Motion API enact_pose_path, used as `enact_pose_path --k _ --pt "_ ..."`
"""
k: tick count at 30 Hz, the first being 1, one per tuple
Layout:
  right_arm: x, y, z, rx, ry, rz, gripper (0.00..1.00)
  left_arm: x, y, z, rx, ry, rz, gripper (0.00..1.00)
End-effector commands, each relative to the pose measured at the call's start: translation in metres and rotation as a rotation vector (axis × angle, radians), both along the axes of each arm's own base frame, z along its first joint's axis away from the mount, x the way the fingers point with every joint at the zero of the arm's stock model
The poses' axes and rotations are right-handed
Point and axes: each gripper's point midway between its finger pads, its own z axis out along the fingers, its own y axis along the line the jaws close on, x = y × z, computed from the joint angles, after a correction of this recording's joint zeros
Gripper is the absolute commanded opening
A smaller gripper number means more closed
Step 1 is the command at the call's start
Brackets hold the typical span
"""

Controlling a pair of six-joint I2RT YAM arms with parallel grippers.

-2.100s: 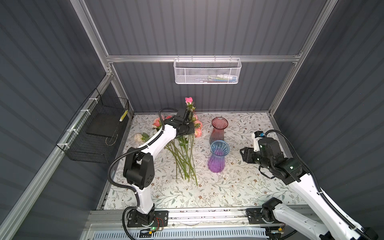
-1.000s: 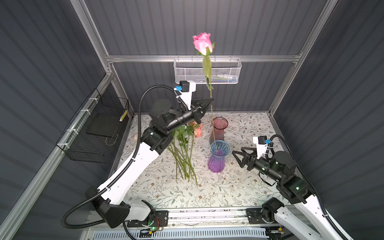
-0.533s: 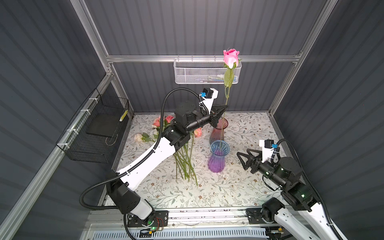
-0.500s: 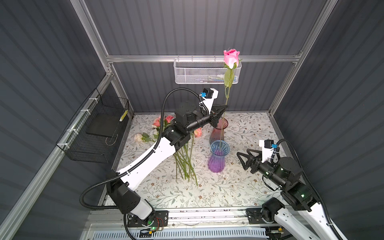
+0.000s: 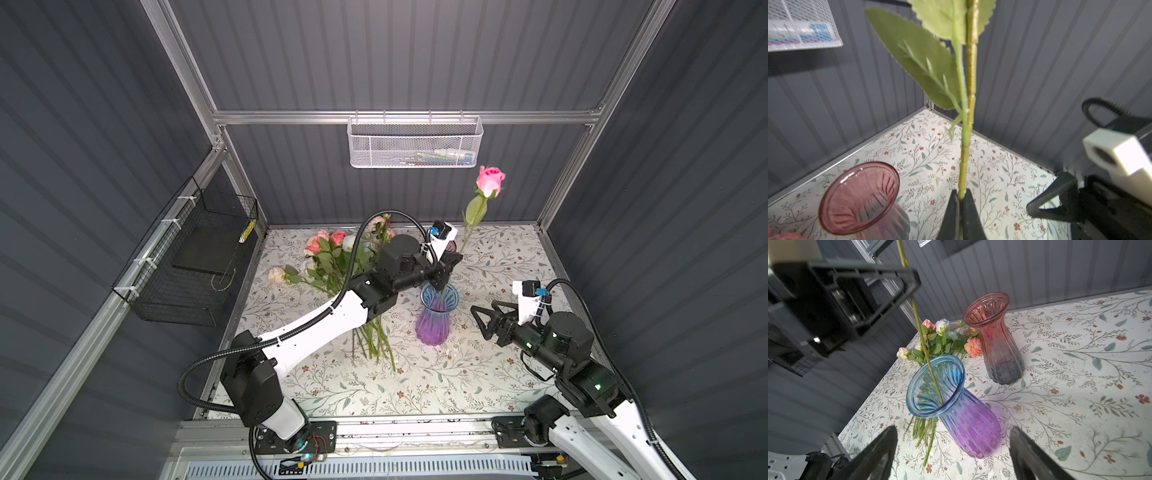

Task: Arrange the flowers into the vase
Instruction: 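Carry the pink rose with the left gripper over the blue-purple vase mouth, then lower the rose stem into the vase and open the left gripper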

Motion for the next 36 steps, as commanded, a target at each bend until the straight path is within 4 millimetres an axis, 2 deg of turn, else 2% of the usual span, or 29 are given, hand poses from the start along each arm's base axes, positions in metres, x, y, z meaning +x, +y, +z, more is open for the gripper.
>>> enact_pose_path --k 1,5,8,20,27,30,32,36 --pt "0.002 -0.002 0.000 0.002 0.000 -0.015 0.86 -0.001 0.005 -0.010 0.033 -0.025 0.025 0.04" --pt "0.003 -0.001 -0.001 0.005 0.009 -0.015 0.86 -0.004 0.007 -0.024 0.043 -0.011 0.033 0.06" --pt "0.003 -0.001 0.000 0.005 0.011 -0.015 0.86 -0.006 0.010 -0.025 0.045 -0.006 0.034 0.11" --pt "0.004 -0.001 0.004 0.001 0.006 -0.013 0.86 -0.013 0.028 -0.007 0.035 -0.041 0.065 0.30" --pt "0.005 0.003 0.007 -0.001 0.004 0.001 0.86 -0.017 0.044 -0.002 0.042 -0.060 0.105 0.30" --pt "0.006 0.004 0.007 -0.001 0.007 0.008 0.86 -0.018 0.056 -0.006 0.044 -0.052 0.143 0.32" --pt "0.005 0.004 0.008 0.002 0.006 0.010 0.86 -0.014 0.069 -0.016 0.055 -0.032 0.208 0.37" --pt "0.004 0.002 0.007 -0.002 0.010 0.003 0.86 -0.008 0.113 -0.033 0.042 0.004 0.407 0.50"
